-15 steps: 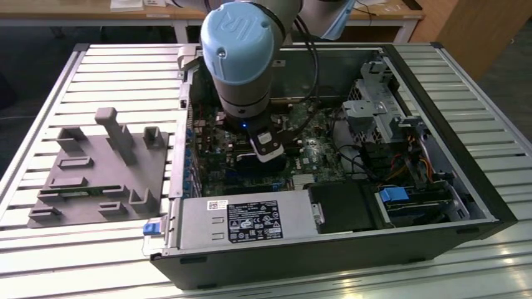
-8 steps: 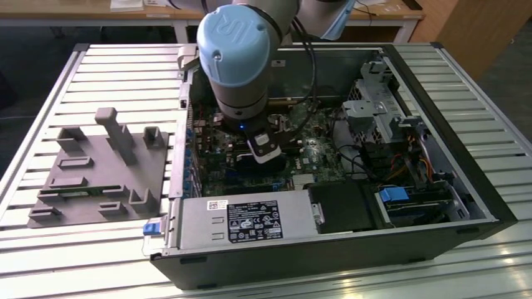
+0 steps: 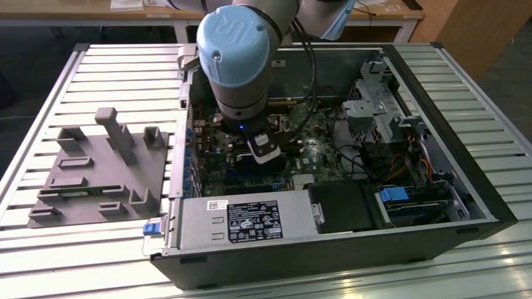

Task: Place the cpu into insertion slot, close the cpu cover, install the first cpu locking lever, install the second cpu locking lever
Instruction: 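Install the second cpu locking lever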

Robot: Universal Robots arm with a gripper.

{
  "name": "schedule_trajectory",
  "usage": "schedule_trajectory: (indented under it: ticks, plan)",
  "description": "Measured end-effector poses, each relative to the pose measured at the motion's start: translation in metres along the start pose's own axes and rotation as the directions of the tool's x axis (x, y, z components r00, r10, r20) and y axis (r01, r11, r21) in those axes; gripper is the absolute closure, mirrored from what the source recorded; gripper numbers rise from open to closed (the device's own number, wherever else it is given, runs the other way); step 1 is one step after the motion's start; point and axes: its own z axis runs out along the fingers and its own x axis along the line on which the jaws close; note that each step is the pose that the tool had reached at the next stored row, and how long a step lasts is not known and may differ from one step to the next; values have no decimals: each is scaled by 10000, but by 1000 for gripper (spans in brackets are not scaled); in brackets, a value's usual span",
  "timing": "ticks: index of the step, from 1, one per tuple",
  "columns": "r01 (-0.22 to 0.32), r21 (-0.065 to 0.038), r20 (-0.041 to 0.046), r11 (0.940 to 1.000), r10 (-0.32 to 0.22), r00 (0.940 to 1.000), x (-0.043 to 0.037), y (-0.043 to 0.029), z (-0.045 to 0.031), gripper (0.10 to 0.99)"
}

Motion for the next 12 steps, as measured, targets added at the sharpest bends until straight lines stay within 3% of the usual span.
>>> schedule_trajectory:
  ticks: [7, 12]
  plan:
    - [4, 54, 10, 10000, -5, 10000, 1, -2, 5, 980]
    - [7, 54, 12, 10000, -7, 10000, -1, 13, -32, 980]
